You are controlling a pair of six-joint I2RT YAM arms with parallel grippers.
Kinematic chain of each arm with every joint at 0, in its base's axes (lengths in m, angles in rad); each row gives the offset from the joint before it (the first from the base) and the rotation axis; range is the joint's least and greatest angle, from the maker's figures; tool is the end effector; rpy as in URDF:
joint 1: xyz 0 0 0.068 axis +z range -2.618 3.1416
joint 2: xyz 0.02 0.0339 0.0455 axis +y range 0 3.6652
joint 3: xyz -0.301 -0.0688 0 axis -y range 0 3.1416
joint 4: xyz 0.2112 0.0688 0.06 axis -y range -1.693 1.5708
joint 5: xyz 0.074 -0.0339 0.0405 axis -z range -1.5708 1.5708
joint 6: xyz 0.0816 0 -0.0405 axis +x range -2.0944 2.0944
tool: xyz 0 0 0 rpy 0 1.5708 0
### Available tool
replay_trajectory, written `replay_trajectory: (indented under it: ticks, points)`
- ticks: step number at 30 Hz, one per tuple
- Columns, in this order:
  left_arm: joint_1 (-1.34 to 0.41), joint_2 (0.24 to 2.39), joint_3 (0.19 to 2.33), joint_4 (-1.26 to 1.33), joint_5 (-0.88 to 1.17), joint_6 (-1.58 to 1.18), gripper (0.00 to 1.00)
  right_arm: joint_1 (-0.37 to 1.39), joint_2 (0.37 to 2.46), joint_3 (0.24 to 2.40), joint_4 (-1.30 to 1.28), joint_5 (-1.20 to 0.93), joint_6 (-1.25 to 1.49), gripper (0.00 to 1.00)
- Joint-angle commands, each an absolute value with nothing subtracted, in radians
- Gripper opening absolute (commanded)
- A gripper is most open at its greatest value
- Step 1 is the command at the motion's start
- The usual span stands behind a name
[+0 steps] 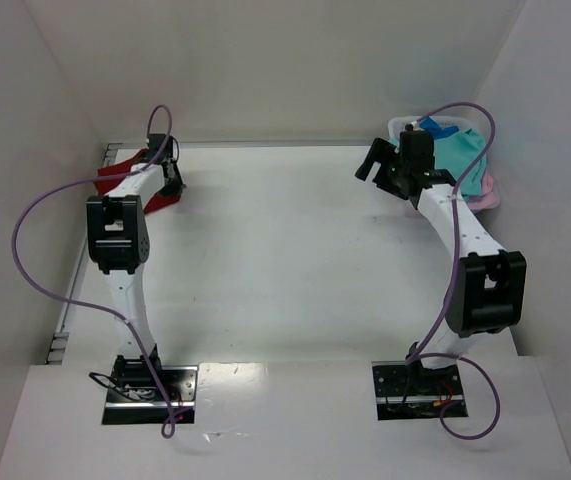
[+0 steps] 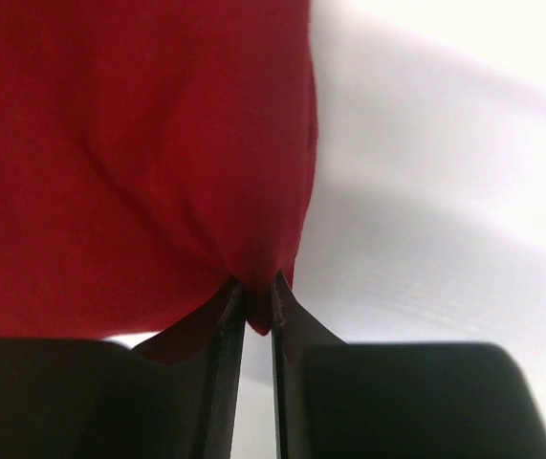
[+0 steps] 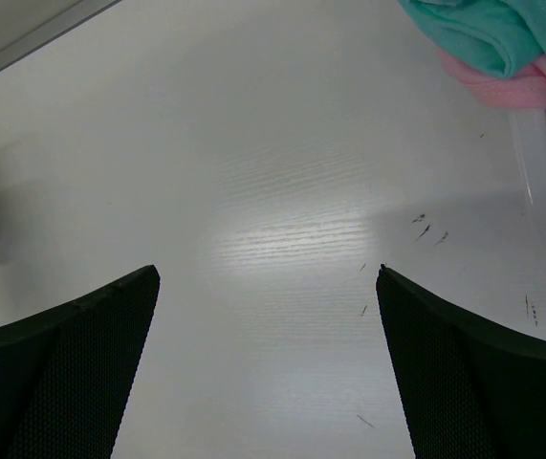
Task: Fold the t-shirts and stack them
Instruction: Put the neatly folded tshirt into the corner of the board with the left arm
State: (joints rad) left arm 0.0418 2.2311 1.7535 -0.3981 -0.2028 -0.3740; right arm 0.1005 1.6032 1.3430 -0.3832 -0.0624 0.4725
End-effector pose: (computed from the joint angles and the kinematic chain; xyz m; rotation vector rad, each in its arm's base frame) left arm 0.5172 0.0381 0.1892 -0.5875 2.3524 0.0980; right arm 0.3712 0.0426 0.3247 0.3798 2.2076 0.3836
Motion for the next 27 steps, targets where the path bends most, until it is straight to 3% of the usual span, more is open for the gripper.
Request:
replay_trajectory:
  ticks: [1,5,8,10,12,14,15,16,27]
  points:
    - [0.029,2.281,1.841,-0.376,-0.144,-0.402,0.21,0.107,1.551,1.351,-0.382,-0.037,0.451,1.0]
    - [0.018,2.342,1.943,-0.426,-0.144,-0.402,0.21,0.107,1.542,1.351,-0.382,-0.037,0.451,1.0]
    - [0.018,2.352,1.954,-0.436,-0.144,-0.411,0.27,0.107,1.542,1.351,-0.373,-0.037,0.451,1.0]
    - [0.018,2.324,1.94,-0.436,-0.124,-0.411,0.41,0.107,1.542,1.342,-0.373,-0.037,0.451,1.0]
    - [0.018,2.301,1.918,-0.423,-0.124,-0.411,0.62,0.107,1.542,1.342,-0.362,-0.037,0.451,1.0]
    - [0.018,2.257,1.908,-0.413,-0.115,-0.4,0.74,0.107,1.542,1.342,-0.351,-0.037,0.451,1.0]
    - [0.018,2.24,1.899,-0.413,-0.115,-0.39,0.91,0.107,1.542,1.342,-0.351,-0.046,0.451,1.0]
    - [0.018,2.206,1.899,-0.413,-0.115,-0.39,0.98,0.107,1.542,1.342,-0.351,-0.046,0.451,1.0]
    - [0.018,1.941,1.823,-0.379,0.04,-0.354,1.0,0.107,1.468,1.316,-0.342,0.009,0.416,1.0]
